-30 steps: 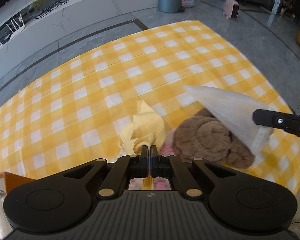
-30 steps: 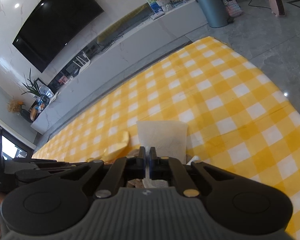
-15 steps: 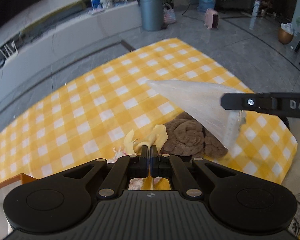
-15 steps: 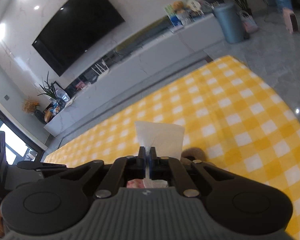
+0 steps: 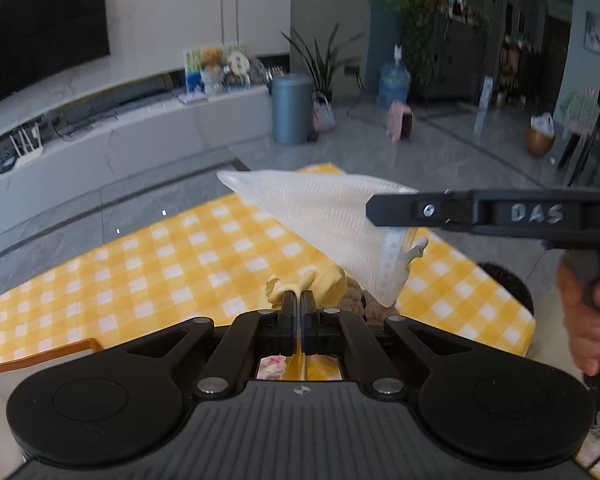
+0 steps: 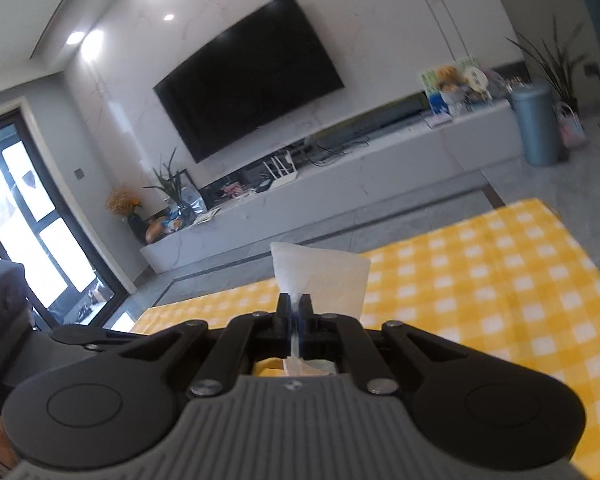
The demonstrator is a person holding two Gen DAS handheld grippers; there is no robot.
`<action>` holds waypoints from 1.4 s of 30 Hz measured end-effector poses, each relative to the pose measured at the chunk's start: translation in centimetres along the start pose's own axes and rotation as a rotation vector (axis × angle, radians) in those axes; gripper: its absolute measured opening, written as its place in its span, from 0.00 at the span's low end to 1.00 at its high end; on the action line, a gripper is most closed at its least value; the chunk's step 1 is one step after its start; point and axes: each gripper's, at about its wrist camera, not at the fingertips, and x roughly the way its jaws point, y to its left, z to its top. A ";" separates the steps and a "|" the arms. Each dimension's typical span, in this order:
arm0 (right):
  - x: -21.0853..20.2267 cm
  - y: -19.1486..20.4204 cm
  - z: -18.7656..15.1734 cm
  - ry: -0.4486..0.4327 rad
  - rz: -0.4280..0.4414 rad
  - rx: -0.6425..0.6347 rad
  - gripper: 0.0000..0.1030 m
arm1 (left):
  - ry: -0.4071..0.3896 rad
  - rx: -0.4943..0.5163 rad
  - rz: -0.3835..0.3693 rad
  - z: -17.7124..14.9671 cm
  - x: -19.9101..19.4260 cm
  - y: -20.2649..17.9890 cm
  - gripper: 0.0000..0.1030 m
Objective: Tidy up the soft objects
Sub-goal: 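Lift and carry the mesh bag and yellow cloth with both tools toward the white box, then open the right tool over the white box, dropping the mesh bag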
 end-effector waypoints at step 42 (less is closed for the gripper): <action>15.1 24.6 -16.3 0.496 0.270 -0.500 0.01 | -0.254 -0.726 0.197 -19.3 -14.1 21.8 0.02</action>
